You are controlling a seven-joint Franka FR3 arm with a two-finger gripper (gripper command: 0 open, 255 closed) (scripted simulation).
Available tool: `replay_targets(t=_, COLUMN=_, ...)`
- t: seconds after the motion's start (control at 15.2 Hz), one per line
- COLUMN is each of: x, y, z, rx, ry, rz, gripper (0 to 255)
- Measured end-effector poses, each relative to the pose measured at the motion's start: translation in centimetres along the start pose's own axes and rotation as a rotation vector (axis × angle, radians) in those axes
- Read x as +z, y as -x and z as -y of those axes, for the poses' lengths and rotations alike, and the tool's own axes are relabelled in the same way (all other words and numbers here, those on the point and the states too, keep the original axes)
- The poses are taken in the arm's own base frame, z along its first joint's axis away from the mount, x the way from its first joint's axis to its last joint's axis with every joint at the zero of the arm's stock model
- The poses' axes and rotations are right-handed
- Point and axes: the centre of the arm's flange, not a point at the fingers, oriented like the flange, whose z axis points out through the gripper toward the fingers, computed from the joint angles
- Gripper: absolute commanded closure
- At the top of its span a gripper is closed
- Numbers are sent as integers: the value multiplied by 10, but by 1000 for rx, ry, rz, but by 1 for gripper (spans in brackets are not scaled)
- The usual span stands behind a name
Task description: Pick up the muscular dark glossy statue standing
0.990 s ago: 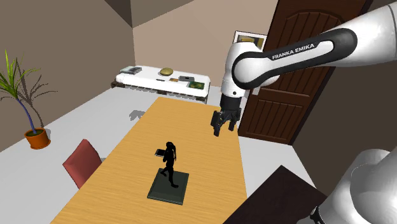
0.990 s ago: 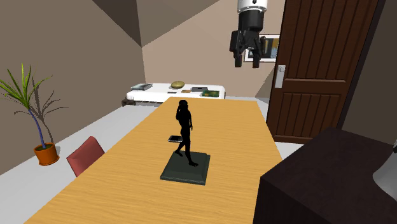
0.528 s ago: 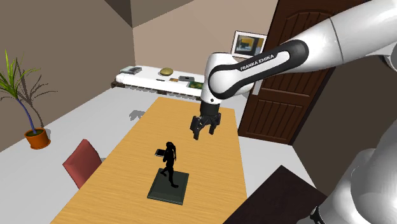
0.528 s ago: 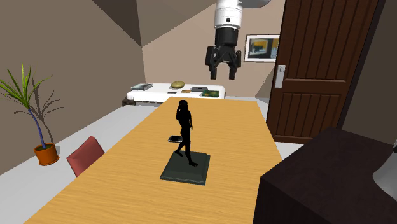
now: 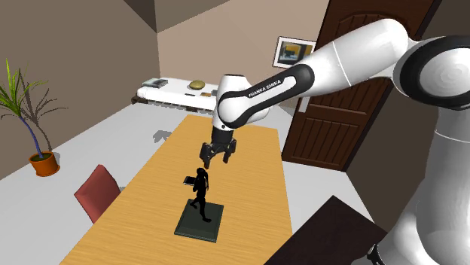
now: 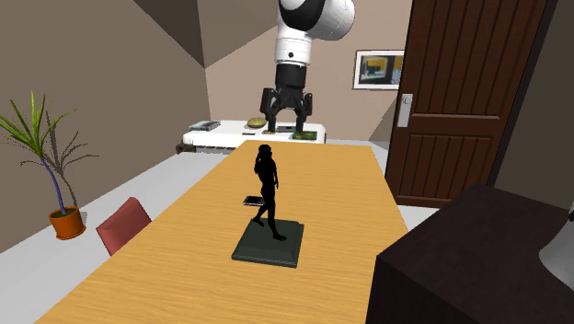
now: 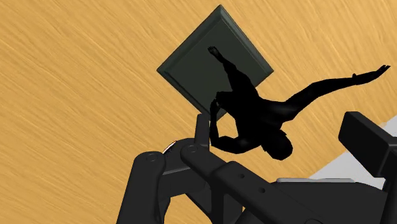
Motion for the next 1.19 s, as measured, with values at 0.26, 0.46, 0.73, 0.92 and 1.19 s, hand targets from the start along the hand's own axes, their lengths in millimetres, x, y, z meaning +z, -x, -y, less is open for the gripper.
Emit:
replay_targets(t=0.26, x=25, y=-38, z=20, rx=-9, ry=-11, rz=-17, gripper=0)
replay_targets(t=0.46, x=41, y=-46, z=24, rx=-11, ry=-14, rz=-21, gripper=0)
replay_targets(t=0.73, x=61, y=-48, z=22, rx=-11, ry=-14, rz=-22, gripper=0)
replay_targets(t=0.92, x=69, y=-49, z=20, rx=-11, ry=-14, rz=-22, gripper=255)
replay_targets(t=1.19, x=69, y=-49, z=20, rx=-11, ry=-14, rz=-23, gripper=255)
